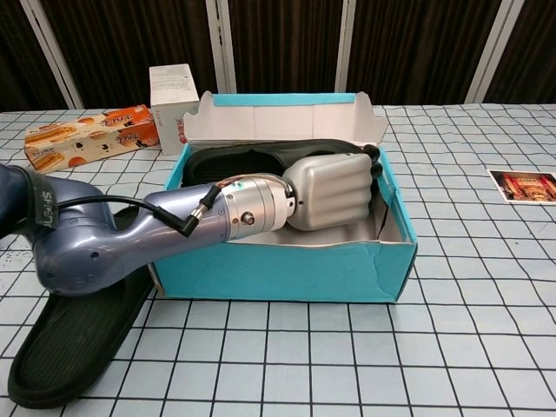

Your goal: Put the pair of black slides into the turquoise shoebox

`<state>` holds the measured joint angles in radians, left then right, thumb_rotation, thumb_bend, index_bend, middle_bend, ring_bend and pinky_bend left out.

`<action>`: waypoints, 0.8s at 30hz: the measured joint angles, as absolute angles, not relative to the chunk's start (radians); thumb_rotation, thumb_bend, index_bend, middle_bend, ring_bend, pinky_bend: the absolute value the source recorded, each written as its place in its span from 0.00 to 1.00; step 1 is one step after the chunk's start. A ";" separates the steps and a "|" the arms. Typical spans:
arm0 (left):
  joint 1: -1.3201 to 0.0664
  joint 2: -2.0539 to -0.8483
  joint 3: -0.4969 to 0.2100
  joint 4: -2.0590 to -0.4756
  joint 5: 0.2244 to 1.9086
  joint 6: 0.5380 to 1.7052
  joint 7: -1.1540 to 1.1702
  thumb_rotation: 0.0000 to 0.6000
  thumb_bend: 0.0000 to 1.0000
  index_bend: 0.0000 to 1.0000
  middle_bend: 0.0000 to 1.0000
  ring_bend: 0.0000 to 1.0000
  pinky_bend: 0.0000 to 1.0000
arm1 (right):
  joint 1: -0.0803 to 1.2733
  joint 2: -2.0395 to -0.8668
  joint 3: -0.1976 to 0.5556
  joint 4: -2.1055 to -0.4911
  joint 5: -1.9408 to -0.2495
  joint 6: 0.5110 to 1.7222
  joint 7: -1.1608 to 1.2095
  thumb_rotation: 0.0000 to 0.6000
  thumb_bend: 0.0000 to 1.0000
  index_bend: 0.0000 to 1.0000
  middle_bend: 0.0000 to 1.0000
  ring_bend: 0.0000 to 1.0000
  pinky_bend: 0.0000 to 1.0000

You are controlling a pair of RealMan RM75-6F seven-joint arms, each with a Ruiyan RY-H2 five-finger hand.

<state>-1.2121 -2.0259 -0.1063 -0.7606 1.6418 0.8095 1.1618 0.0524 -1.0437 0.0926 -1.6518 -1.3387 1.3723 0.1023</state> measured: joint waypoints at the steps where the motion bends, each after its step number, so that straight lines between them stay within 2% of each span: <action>1: -1.214 -2.024 -0.105 -0.763 1.643 0.809 1.164 1.00 0.38 0.31 0.34 0.09 0.21 | 0.052 -1.043 0.093 -1.652 -1.338 1.373 0.103 1.00 0.23 0.21 0.13 0.23 0.27; 6: -1.217 -2.009 -0.100 -0.787 1.637 0.794 1.180 1.00 0.33 0.16 0.15 0.07 0.20 | 0.050 -1.044 0.094 -1.652 -1.337 1.377 0.105 1.00 0.23 0.21 0.13 0.23 0.27; 10: -1.213 -2.002 -0.109 -0.805 1.619 0.791 1.197 1.00 0.26 0.06 0.06 0.03 0.19 | 0.051 -1.043 0.094 -1.652 -1.337 1.375 0.107 1.00 0.23 0.21 0.13 0.23 0.27; 16: -1.212 -1.987 -0.122 -0.845 1.594 0.781 1.229 1.00 0.20 0.00 0.00 0.00 0.16 | 0.051 -1.044 0.096 -1.652 -1.333 1.374 0.105 1.00 0.23 0.21 0.13 0.23 0.27; 21: -1.210 -1.962 -0.131 -0.900 1.576 0.773 1.253 1.00 0.13 0.00 0.00 0.00 0.15 | 0.054 -1.045 0.095 -1.652 -1.330 1.368 0.101 1.00 0.23 0.21 0.13 0.23 0.27; 24: -1.207 -1.940 -0.143 -0.946 1.554 0.769 1.282 1.00 0.13 0.00 0.00 0.00 0.15 | 0.054 -1.045 0.095 -1.652 -1.332 1.369 0.101 1.00 0.23 0.22 0.13 0.23 0.27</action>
<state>-1.2066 -1.9404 -0.1426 -0.9460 1.5544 0.7691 1.2824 0.0542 -1.0449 0.0953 -1.6525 -1.3325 1.3691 0.1013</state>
